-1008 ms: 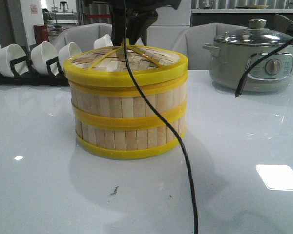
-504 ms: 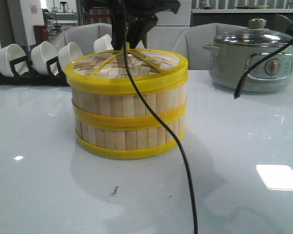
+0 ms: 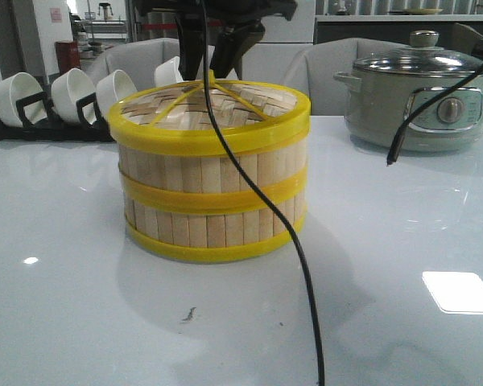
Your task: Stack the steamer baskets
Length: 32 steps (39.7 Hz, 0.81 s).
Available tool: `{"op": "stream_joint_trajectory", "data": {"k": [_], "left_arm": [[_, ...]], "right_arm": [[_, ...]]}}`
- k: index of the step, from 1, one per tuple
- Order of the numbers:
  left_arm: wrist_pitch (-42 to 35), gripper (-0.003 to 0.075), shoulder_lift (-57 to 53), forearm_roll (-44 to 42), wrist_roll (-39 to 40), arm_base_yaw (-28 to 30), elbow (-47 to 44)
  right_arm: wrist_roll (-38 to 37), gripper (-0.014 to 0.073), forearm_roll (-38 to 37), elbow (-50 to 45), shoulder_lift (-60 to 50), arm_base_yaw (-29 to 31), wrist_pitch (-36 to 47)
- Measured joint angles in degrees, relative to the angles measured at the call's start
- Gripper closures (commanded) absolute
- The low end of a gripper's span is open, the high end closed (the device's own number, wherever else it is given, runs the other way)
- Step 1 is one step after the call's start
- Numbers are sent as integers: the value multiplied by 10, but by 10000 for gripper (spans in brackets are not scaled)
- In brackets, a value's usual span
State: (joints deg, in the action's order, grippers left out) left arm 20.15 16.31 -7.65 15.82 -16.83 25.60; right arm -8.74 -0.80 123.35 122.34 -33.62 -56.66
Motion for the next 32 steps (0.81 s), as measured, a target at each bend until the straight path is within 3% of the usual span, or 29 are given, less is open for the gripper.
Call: {"op": "stream_joint_trajectory", "data": {"k": [10,18,24,32], "left_arm": [[0,634,0,0,0,0,0],[0,634,0,0,0,0,0],[0,634,0,0,0,0,0],[0,634,0,0,0,0,0]], "right_arm": [[0,250,0,0,-17,1,28],[0,252,3,-21,-61,40,72],[0,252,2,-96,-140,83,108],[0,252,2,-278,-283,159,190]]}}
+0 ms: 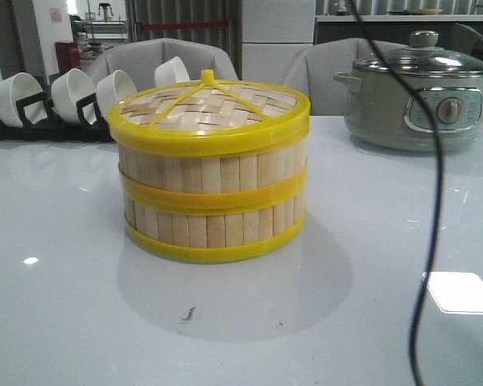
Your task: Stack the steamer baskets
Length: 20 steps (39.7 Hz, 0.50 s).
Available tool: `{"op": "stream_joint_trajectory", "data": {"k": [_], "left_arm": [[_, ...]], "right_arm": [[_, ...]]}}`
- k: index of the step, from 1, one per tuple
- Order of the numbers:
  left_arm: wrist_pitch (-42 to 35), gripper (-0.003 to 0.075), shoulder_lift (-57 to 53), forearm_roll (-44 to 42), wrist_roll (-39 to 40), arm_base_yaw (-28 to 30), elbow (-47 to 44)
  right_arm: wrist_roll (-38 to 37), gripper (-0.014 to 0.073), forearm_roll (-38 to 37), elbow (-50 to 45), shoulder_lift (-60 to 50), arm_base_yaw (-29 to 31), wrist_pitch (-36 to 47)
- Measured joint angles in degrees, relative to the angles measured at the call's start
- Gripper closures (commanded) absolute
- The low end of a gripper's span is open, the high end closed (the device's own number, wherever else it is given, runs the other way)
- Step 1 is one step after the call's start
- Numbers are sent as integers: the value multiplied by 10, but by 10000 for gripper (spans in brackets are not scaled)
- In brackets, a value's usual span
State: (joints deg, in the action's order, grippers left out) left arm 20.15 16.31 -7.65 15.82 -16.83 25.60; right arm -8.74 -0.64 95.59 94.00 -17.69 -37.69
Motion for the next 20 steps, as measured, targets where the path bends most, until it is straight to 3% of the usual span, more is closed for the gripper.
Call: {"op": "stream_joint_trajectory", "data": {"k": [12,20], "left_arm": [[0,634,0,0,0,0,0],[0,634,0,0,0,0,0]], "right_arm": [[0,252,-2,-327,-273,107,179],[0,252,-2,-506,-463,165,230]]}}
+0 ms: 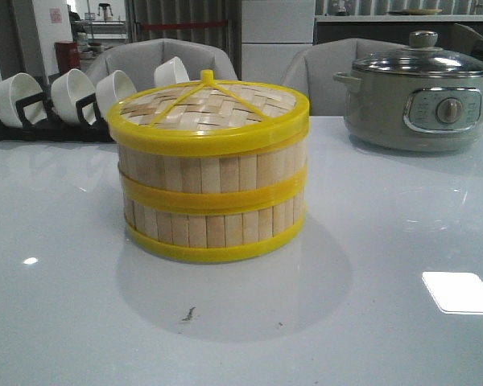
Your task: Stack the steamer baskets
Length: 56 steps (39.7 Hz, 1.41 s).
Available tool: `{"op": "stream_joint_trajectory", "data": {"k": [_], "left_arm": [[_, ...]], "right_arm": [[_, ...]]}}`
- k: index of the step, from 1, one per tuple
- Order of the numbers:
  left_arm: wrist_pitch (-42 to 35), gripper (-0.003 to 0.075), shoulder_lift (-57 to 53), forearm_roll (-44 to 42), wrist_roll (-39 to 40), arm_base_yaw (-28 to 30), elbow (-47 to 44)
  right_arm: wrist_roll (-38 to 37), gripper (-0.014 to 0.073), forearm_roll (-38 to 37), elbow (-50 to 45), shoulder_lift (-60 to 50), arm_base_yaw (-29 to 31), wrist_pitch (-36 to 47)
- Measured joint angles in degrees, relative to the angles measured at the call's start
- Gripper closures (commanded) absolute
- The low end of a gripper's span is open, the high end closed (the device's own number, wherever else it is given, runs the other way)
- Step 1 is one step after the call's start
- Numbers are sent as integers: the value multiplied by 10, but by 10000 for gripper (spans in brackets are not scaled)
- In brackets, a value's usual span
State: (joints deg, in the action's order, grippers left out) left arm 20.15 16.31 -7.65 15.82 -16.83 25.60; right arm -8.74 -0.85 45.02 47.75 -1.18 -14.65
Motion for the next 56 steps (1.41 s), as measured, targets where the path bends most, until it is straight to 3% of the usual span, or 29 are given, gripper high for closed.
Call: {"op": "stream_joint_trajectory", "data": {"k": [11,18,21,26,37,56], "left_arm": [[0,634,0,0,0,0,0],[0,634,0,0,0,0,0],[0,634,0,0,0,0,0],[0,634,0,0,0,0,0],[0,634,0,0,0,0,0],[0,634,0,0,0,0,0]], "right_arm": [[0,255,0,-175,-208,31,1],[0,265,0,-246,-279,32,-1],[0,343,0,-263,-291,32,-1],[0,554,0,-278,-294,33,-1],[0,538,0,-280,-294,33,37],[0,538,0,-280,-294,33,33]]}}
